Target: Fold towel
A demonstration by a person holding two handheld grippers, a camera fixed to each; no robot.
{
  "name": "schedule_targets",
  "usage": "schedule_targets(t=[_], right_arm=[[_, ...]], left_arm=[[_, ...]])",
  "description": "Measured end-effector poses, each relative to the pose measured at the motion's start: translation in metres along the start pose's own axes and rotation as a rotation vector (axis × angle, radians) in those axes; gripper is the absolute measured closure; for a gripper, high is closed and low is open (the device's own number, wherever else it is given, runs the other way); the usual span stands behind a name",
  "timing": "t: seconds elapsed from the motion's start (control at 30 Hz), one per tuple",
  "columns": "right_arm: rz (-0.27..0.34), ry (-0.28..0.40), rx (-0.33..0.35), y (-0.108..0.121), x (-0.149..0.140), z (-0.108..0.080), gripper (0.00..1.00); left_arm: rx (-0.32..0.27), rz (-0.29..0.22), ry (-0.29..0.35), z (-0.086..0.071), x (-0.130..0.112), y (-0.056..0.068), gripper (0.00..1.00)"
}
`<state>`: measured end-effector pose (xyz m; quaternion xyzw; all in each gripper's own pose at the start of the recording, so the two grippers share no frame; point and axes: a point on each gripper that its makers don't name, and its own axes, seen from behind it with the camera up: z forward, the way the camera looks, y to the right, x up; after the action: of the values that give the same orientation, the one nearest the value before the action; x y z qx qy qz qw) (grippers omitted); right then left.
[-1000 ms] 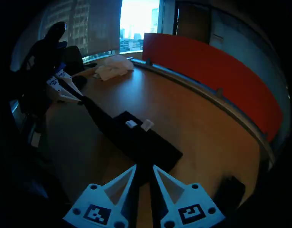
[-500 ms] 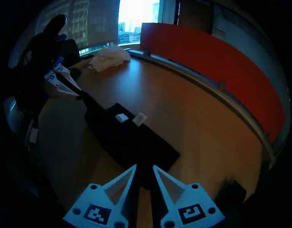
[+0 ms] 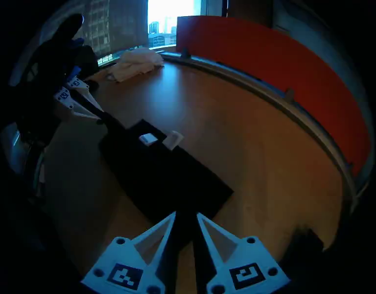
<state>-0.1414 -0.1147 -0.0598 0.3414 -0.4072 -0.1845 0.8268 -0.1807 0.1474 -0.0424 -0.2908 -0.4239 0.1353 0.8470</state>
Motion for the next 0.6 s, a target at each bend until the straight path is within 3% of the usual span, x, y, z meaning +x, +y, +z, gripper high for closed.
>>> schedule_targets(t=[0.4, 0.5, 0.6], right_arm=[[0.030, -0.045, -0.004, 0.011, -0.014, 0.030, 0.83], [0.031, -0.051, -0.012, 0.013, -0.016, 0.037, 0.80], [0.032, -0.053, -0.031, 0.018, -0.016, 0.042, 0.73]], left_arm=[[0.020, -0.024, -0.026, 0.035, -0.010, -0.009, 0.86], [0.029, -0.026, -0.034, 0.042, -0.013, -0.011, 0.85], [0.038, -0.024, -0.043, 0.048, -0.015, -0.014, 0.78]])
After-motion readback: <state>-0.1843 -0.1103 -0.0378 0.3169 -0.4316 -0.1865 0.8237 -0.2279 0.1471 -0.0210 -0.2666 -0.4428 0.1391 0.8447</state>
